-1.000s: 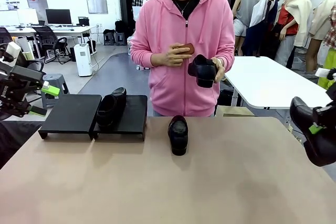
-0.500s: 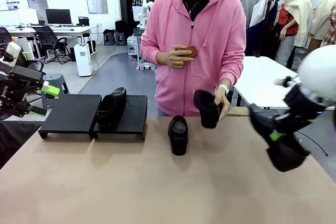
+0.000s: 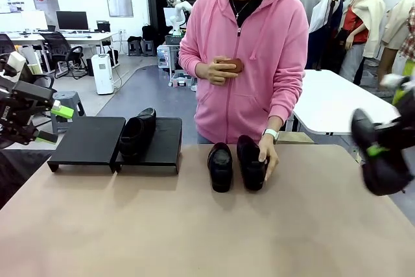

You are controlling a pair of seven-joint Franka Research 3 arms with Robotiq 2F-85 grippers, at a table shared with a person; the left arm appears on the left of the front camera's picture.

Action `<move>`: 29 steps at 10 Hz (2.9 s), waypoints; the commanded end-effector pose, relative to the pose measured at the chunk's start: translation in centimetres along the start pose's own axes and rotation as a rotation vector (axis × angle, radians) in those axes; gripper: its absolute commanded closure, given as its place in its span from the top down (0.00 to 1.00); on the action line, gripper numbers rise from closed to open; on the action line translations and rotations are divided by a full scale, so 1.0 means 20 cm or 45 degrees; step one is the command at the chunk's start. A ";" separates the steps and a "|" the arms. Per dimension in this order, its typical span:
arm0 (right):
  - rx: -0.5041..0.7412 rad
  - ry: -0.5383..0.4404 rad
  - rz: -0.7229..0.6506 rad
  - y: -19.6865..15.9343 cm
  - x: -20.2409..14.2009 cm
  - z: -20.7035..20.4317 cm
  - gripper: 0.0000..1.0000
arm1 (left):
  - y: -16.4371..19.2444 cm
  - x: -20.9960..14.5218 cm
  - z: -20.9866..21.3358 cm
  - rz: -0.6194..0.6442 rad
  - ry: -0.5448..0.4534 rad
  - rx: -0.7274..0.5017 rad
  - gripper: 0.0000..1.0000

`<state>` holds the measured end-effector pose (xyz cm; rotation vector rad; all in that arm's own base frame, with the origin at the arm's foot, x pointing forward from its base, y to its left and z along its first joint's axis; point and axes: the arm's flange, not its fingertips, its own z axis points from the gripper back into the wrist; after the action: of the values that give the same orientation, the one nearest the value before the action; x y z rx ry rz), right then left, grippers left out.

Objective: Organize the shoes by placing them on the stand.
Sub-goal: Pick up one Shoe and place it in the middle of the table.

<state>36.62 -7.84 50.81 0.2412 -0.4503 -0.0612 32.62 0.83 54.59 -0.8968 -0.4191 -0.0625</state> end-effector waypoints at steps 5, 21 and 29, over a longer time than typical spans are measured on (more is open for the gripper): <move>0.079 -0.068 -0.159 -0.21 -0.13 0.17 0.00 | 0.00 0.00 0.01 -0.013 0.007 -0.004 1.00; 0.443 0.598 0.463 1.95 -0.46 -1.13 0.00 | 0.00 0.00 0.01 -0.013 0.007 -0.004 1.00; 0.561 0.538 0.396 1.93 -0.43 -1.17 1.00 | 0.00 0.00 0.01 -0.013 0.007 -0.004 1.00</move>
<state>39.26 36.07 36.44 0.5571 -0.0416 0.3921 32.61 0.78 54.59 -0.8962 -0.4186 -0.0636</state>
